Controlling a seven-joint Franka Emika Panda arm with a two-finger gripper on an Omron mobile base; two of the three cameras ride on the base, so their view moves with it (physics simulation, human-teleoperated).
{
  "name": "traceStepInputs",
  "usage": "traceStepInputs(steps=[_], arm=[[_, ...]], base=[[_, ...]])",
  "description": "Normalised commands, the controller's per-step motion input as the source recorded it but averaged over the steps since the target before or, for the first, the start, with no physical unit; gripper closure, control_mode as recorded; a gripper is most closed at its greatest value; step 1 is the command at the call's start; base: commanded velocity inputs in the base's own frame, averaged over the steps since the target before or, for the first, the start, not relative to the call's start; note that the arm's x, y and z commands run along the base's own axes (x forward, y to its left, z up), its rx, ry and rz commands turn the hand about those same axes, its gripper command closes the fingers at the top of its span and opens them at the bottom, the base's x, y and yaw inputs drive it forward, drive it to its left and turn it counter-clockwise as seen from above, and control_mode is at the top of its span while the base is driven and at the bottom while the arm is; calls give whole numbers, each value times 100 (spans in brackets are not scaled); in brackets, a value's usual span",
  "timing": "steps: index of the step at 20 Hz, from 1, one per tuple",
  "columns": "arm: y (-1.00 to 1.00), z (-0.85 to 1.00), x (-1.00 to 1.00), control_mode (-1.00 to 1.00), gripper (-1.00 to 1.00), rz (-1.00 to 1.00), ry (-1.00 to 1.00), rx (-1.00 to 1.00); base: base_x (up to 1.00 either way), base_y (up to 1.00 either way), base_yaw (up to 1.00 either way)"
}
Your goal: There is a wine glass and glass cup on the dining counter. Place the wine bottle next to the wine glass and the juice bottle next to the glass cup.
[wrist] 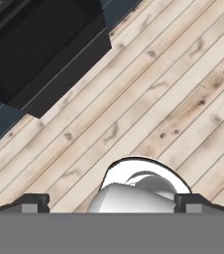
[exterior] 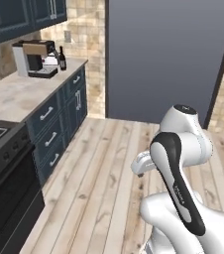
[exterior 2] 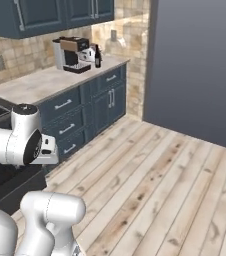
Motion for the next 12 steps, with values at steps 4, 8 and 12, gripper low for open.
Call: traceStepInputs(steps=[4, 8, 12], arm=[[0, 0, 0, 100, -100, 0, 0, 0], [0, 0, 0, 100, -100, 0, 0, 0], [0, 0, 0, 100, -100, 0, 0, 0]], base=[[85, -5, 0], [85, -5, 0], [85, -4, 0]])
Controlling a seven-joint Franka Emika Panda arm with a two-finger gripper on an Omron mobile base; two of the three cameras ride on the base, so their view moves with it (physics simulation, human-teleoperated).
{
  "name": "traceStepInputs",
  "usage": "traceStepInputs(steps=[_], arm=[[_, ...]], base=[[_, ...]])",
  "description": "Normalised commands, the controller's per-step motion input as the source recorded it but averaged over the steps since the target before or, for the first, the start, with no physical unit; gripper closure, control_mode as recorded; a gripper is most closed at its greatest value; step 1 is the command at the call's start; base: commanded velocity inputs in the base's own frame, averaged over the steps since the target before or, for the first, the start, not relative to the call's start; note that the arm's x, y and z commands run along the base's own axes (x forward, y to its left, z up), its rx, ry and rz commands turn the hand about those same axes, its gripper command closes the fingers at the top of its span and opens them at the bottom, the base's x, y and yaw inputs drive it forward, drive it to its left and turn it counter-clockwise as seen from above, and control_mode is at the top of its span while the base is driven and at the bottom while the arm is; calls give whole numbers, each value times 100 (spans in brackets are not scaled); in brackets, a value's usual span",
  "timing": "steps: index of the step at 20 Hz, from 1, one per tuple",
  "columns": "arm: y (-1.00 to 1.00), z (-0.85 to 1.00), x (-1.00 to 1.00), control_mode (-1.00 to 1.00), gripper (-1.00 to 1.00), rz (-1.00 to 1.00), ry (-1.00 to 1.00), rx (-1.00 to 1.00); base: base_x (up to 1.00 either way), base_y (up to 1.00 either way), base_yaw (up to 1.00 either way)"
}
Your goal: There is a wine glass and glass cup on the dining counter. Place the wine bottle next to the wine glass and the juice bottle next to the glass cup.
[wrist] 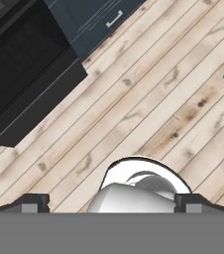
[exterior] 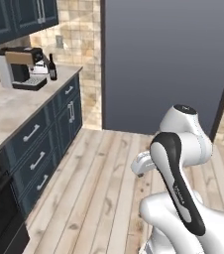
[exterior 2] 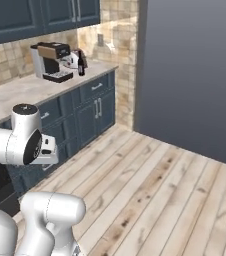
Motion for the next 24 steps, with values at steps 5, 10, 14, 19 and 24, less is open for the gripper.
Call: traceStepInputs(steps=[5, 10, 14, 19, 24], arm=[[0, 0, 0, 100, -100, 0, 0, 0], [0, 0, 0, 100, -100, 0, 0, 0], [0, 0, 0, 100, -100, 0, 0, 0], [0, 0, 0, 100, -100, 0, 0, 0], [0, 0, 0, 100, -100, 0, 0, 0]], base=[[85, -4, 0], [85, -2, 1], [84, 0, 4], [79, 0, 13], [76, 0, 18]])
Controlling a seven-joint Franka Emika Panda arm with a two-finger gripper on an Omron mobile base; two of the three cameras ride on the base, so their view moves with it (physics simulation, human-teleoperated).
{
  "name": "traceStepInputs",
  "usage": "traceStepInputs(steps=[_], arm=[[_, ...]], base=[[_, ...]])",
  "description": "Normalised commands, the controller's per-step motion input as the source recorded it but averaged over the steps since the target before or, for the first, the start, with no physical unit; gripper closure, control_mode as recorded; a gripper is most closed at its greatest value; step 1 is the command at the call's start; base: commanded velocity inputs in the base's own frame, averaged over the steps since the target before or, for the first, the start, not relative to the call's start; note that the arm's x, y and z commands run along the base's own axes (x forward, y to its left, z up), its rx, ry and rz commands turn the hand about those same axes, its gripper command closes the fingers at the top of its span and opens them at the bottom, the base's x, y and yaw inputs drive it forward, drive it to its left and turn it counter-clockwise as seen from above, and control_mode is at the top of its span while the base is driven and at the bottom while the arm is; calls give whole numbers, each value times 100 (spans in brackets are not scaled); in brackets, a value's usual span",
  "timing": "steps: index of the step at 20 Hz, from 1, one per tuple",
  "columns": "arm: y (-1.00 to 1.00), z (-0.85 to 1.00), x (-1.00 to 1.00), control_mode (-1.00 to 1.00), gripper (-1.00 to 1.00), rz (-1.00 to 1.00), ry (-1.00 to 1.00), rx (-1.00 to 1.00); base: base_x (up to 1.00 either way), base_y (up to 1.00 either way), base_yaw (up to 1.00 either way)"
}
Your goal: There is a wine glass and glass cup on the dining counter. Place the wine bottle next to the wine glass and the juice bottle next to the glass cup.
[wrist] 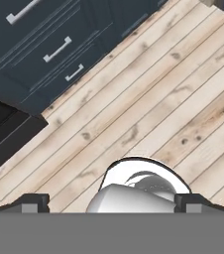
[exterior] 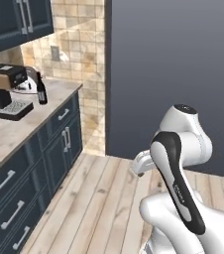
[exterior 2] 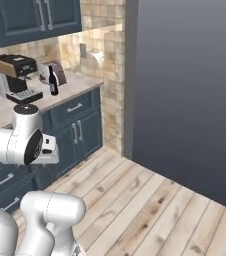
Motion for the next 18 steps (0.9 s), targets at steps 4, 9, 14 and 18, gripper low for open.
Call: traceStepInputs(steps=[4, 9, 14, 18], arm=[[0, 0, 0, 100, -100, 0, 0, 0], [0, 0, 0, 100, -100, 0, 0, 0], [0, 0, 0, 100, -100, 0, 0, 0], [0, 0, 0, 100, -100, 0, 0, 0]], base=[[73, 0, 23], [63, 0, 35], [71, 0, 24], [75, -3, 12]])
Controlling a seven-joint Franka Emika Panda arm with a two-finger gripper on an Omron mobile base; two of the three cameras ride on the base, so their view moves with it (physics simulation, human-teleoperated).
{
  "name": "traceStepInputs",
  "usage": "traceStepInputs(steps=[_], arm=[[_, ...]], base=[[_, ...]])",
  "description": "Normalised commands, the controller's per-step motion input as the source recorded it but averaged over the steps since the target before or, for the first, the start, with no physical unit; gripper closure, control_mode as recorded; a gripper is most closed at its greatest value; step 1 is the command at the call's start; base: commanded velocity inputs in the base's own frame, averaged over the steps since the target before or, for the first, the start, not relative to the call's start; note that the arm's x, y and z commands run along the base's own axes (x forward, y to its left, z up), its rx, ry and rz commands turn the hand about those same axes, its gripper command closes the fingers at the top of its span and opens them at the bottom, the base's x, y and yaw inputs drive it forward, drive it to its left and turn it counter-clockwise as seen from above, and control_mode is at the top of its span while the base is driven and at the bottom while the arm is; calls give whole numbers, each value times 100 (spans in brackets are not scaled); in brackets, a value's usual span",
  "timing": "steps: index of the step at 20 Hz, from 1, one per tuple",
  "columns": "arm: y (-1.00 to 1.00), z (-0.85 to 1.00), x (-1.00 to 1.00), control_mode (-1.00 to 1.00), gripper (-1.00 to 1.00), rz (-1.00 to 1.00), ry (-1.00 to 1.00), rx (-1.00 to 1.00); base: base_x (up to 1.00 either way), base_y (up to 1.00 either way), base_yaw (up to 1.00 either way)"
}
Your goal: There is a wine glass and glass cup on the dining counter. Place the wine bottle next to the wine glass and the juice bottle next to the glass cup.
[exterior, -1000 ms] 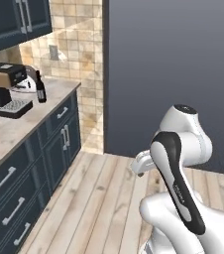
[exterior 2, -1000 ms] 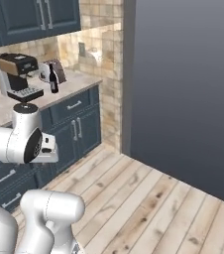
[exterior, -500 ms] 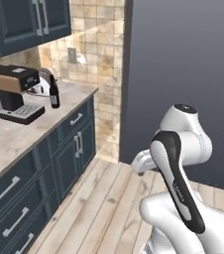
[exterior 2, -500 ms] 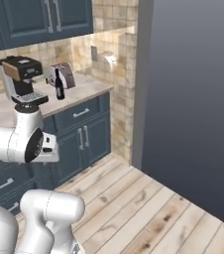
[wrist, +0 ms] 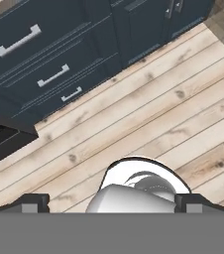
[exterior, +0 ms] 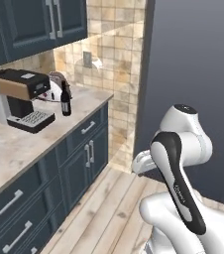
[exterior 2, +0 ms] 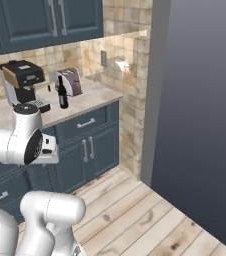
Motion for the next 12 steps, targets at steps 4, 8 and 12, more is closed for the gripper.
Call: traceStepInputs(steps=[4, 8, 12], arm=[[0, 0, 0, 100, -100, 0, 0, 0], [0, 0, 0, 100, -100, 0, 0, 0], [0, 0, 0, 100, -100, 0, 0, 0]], base=[[76, -8, 10], [71, -16, 10], [60, -10, 31]])
